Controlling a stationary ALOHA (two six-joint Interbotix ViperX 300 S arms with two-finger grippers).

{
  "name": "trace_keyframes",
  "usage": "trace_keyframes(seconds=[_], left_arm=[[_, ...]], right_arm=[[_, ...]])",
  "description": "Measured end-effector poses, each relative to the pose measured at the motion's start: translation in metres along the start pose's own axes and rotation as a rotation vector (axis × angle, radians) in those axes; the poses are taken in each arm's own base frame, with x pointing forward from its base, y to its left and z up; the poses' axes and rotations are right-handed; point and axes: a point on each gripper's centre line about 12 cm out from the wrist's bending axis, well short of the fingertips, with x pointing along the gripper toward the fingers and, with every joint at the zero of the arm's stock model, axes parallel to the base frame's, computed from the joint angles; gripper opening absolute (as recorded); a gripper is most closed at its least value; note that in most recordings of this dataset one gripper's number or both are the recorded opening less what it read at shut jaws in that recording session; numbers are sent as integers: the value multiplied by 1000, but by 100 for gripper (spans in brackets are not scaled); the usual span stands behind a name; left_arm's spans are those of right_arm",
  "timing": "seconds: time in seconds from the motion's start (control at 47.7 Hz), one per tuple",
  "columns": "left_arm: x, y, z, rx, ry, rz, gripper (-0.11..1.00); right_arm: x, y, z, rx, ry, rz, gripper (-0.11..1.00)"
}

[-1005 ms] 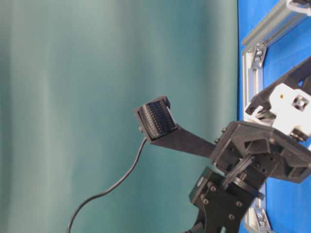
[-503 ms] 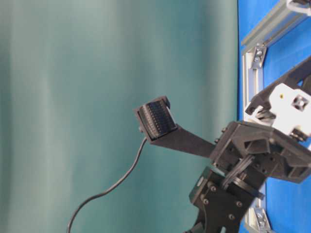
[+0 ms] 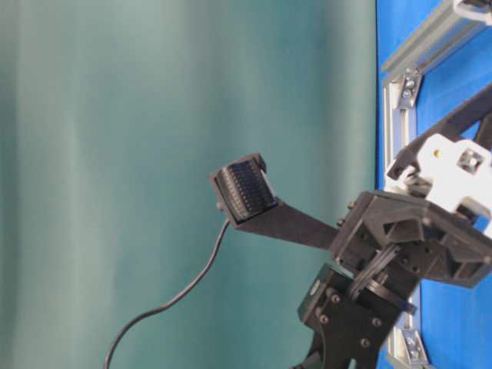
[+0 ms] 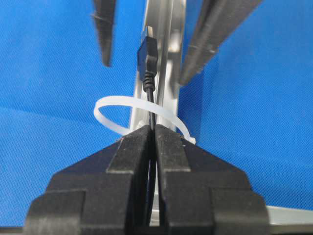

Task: Insert the wire through the string loop located on the right side.
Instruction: 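Close the left gripper on the cable plug beyond the loop, then open the right gripper to release the cable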

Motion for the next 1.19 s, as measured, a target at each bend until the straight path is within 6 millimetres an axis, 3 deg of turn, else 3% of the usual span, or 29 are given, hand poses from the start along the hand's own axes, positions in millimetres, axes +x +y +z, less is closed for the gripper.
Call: trace_keyframes(seconds=[0.147,1.11,1.194], left_arm=[[-1,0,0,3,-17,-1,6],[-2,1,-2,4,-17,0,6],[-2,1,-2,3,-17,1,6]], right_arm=[[0,0,0,-1,0,1,-3],[1,1,-1,-3,26,3,-3],[1,0,-1,2,29,1,4]])
